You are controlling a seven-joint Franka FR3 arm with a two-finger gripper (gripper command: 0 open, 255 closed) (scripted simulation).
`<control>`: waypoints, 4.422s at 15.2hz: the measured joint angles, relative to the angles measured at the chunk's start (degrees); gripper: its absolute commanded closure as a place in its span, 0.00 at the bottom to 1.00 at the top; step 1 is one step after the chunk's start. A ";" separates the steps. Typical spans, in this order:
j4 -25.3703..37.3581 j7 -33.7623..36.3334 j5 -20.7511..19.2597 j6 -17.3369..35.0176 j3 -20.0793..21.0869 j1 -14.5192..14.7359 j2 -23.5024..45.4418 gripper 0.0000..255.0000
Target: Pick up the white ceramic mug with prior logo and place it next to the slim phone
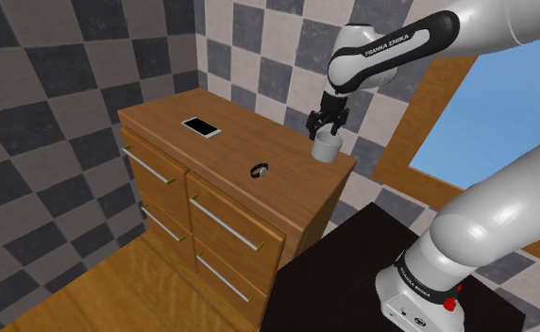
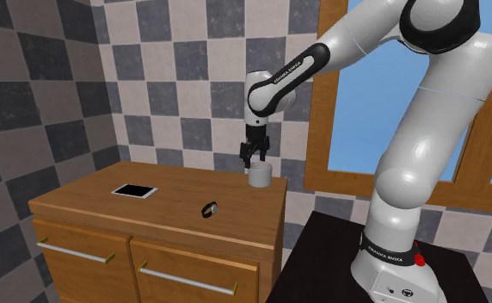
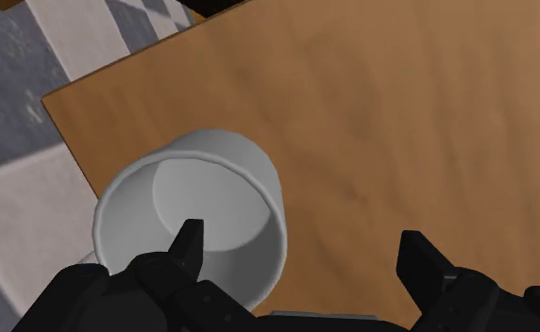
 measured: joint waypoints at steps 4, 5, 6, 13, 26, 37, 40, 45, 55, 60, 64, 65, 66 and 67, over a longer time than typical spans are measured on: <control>0.51 0.06 -0.80 5.08 -0.42 -0.49 5.21 0.00; 0.58 0.10 -0.80 5.92 -0.43 -0.48 6.09 0.00; 0.26 0.14 -0.84 6.74 -0.45 -0.50 6.58 0.00; -0.50 0.11 -0.86 9.64 -0.56 -0.58 8.69 0.00; -0.49 0.12 -0.86 9.69 -0.55 -0.57 8.72 1.00; 2.44 -0.28 -0.78 2.40 -0.51 -0.57 4.34 1.00; 3.55 -0.32 -0.74 -0.08 -0.44 -0.54 2.98 1.00; 5.93 -0.47 -0.68 -4.20 -0.36 -0.50 1.23 1.00; 11.02 -0.63 -0.50 -11.85 -0.11 -0.37 -1.33 1.00; 18.92 0.93 0.10 -13.78 1.01 0.56 4.77 1.00; 27.76 3.76 0.46 -15.29 2.65 1.97 12.26 1.00; 29.81 4.17 0.49 -15.50 2.88 2.18 14.10 1.00; 32.52 4.80 0.50 -16.12 3.20 2.52 16.25 1.00; 35.52 5.30 0.51 -17.04 3.46 2.81 18.36 1.00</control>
